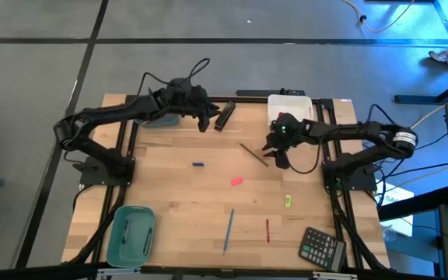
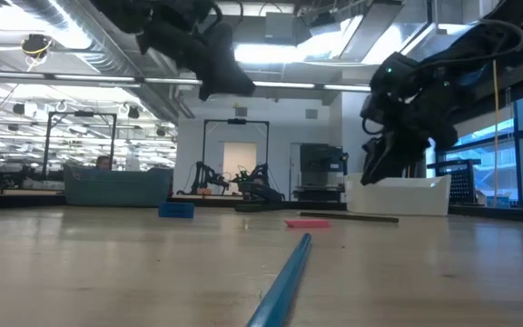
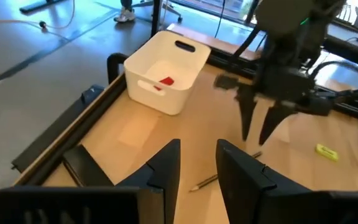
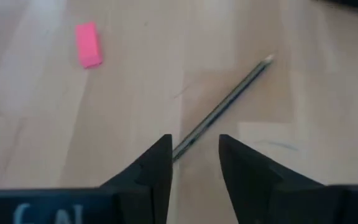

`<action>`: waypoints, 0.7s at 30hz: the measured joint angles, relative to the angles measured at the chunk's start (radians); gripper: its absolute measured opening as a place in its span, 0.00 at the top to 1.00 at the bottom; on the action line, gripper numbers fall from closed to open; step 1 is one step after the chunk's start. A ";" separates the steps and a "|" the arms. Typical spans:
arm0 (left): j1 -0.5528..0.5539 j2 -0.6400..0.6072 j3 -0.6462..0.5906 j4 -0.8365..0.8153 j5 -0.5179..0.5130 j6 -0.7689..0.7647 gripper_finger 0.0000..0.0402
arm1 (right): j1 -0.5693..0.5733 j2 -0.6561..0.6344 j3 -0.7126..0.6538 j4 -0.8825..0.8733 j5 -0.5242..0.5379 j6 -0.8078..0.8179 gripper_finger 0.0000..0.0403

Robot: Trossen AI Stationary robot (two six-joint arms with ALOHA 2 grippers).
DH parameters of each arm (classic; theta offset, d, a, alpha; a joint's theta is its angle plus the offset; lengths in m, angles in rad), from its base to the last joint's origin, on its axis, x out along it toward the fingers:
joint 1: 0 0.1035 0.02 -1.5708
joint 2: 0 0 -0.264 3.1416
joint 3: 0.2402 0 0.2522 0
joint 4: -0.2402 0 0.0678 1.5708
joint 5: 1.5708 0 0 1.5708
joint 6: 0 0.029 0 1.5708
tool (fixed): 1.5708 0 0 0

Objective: Sort crayons/erasers/pens/pencils in bins
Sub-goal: Put the pink eraser into the white bin

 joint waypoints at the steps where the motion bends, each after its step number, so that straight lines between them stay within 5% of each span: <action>1: -0.012 -0.023 0.000 -0.019 -0.020 0.000 0.77 | 0.010 0.011 0.004 -0.012 -0.003 0.000 0.67; 9: -0.016 -0.209 0.000 -0.284 -0.207 0.029 0.77 | 0.143 0.079 0.106 0.014 0.016 -0.002 0.66; 21: -0.133 -0.227 -0.003 -0.557 -0.120 0.147 0.73 | 0.393 0.404 0.407 -0.055 0.175 0.021 0.43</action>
